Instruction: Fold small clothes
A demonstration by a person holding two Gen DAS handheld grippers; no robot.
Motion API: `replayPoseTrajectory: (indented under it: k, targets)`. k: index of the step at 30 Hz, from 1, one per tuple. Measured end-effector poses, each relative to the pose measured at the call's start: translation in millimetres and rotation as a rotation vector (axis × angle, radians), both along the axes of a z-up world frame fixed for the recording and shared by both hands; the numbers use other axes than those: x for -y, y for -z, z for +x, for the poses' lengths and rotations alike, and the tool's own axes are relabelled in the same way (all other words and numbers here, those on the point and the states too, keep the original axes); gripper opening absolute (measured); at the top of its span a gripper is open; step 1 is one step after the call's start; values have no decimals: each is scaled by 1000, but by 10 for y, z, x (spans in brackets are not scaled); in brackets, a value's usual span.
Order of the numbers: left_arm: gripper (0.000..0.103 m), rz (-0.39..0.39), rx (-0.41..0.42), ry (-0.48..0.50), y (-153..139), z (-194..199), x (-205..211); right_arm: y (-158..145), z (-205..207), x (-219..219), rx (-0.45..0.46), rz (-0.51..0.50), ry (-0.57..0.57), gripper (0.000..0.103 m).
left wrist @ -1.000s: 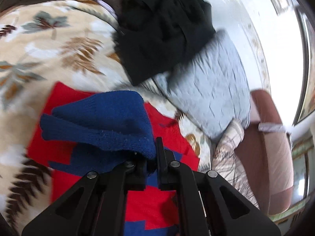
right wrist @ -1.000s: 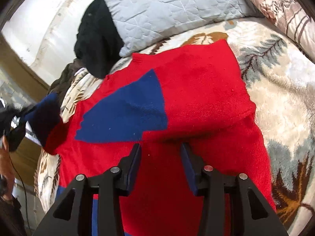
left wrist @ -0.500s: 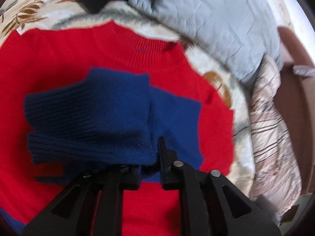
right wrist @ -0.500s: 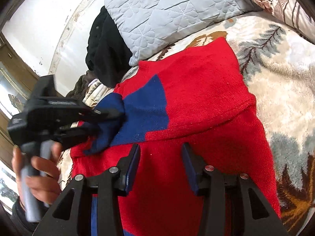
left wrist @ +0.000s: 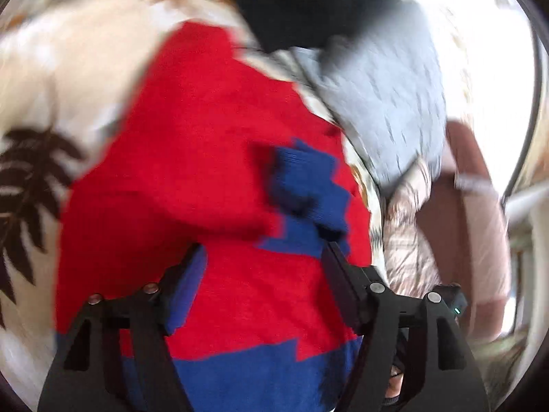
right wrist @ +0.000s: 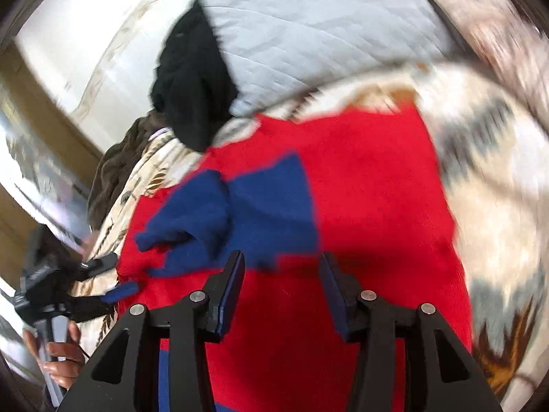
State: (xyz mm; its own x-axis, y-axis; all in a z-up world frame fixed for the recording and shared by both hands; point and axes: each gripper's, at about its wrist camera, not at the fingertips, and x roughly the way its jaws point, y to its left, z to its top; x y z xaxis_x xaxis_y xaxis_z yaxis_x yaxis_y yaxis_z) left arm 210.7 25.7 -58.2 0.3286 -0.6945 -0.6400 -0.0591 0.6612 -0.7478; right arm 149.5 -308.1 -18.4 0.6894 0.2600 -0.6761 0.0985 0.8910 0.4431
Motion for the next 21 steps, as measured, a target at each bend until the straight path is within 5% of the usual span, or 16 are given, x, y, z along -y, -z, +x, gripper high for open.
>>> replayPoseTrajectory:
  k: [3, 10, 13, 14, 15, 21]
  targets:
    - [69, -117, -10, -25, 155, 16, -134, -174, 185, -396, 15, -137, -103, 53]
    - [69, -165, -23, -34, 171, 124, -200, -111, 574, -1344, 20, -543, -312, 55]
    - [69, -178, -31, -30, 180, 146, -215, -30, 699, -1491, 45, -619, -319, 43]
    - [69, -180, -33, -32, 201, 190, -171, -16, 727, -1497, 46, -618, -317, 16]
    - [69, -181, -35, -34, 217, 218, -147, -16, 753, -1473, 39, -591, -311, 9]
    - [69, -159, -27, -30, 209, 230, -126, -193, 659, -704, 41, -241, -56, 9]
